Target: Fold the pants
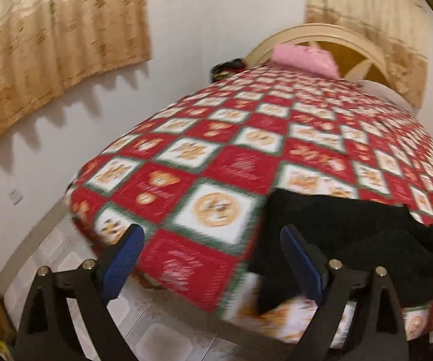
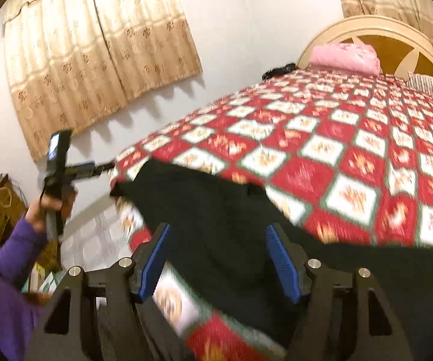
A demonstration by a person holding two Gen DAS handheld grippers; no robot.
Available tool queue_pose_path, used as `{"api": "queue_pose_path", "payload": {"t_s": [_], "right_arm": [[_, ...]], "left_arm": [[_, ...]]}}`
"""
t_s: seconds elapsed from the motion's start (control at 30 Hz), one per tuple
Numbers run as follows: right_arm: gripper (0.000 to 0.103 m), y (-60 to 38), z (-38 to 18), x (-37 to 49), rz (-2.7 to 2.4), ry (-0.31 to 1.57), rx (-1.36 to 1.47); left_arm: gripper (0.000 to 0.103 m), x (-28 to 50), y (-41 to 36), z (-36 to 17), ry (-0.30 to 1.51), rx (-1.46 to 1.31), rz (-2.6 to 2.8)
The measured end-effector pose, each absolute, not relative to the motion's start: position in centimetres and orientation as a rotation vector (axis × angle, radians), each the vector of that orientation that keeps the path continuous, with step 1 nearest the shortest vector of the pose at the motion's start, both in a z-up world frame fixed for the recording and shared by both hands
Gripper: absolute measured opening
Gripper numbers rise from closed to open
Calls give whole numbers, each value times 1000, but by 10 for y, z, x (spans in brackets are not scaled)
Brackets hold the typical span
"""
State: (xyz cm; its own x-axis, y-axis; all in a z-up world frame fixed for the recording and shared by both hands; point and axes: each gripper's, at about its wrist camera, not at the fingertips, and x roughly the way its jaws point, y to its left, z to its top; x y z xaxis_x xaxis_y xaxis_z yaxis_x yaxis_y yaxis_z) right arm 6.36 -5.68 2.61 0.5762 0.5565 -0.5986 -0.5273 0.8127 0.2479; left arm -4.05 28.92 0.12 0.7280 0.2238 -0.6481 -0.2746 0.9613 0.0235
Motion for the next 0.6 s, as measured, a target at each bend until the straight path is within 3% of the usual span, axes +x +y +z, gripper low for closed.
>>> {"api": "queue_pose_path", "payload": {"t_s": [0.13,0.3,0.33,0.37,0.4,0.6], "right_arm": [[62,-32,10,107,676,777,99],[62,-17,-14,133,657,857,98],[59,-18,-20,140,652,881,111],[47,-19,-24,145,649,900,125],[41,-20,-28,152,638,923,146],[41,-8,-50,173,648,1008,158]], "left_arm": [[95,-47,284,0,706,-120,253],[95,-67,295,-16,802,-458,115],[95,-69,292,-18,819,-500,80],[95,-68,286,-22,842,-548,20],[95,-68,280,-25,854,-569,-26],[95,-43,259,-42,882,-536,-39]]}}
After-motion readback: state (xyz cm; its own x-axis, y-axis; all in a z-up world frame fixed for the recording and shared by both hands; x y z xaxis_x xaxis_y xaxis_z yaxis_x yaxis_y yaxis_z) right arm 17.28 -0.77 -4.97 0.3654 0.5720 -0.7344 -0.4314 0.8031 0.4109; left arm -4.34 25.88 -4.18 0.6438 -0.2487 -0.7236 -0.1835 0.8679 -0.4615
